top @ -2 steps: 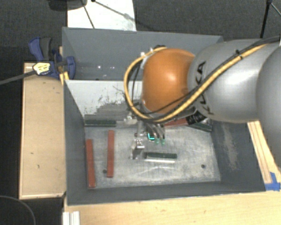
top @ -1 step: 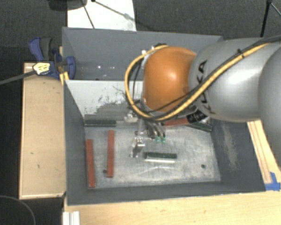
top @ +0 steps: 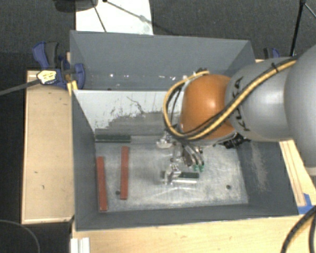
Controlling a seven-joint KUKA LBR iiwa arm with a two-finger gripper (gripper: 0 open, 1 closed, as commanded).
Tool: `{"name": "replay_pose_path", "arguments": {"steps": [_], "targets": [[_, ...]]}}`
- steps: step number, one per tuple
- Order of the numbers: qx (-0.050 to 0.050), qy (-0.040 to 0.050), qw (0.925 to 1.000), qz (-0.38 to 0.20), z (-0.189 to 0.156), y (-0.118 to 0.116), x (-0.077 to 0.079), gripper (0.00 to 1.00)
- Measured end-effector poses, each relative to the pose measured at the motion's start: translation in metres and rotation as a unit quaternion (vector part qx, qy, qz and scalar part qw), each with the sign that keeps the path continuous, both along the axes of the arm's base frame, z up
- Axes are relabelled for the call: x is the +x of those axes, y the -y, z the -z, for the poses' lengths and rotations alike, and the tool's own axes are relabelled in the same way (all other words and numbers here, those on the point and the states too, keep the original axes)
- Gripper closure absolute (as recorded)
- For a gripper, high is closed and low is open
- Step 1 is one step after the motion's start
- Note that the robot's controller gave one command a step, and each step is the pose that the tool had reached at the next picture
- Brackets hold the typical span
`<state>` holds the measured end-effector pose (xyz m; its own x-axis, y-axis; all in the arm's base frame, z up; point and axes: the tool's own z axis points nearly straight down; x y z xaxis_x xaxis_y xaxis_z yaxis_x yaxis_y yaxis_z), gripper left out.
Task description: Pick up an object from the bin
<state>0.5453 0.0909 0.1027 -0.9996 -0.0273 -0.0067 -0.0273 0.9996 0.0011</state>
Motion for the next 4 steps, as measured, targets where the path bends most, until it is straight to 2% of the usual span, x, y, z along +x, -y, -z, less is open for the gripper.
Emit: {"name": "replay_pose_path", "arguments": {"steps": [1, 2, 3, 4], "targets": [[-0.001, -0.0026, 0.9927, -0.12, -0.01, -0.049, 0.004, 0.0], [0.0, -0.0024, 0.997, -0.077, -0.011, -0.013, -0.005, 0.0], [-0.001, -0.0031, 0.9996, -0.029, 0.008, 0.008, -0.004, 0.0], [0.004, -0.0001, 0.9998, 0.02, 0.027, 0.039, -0.02, 1.0]]}}
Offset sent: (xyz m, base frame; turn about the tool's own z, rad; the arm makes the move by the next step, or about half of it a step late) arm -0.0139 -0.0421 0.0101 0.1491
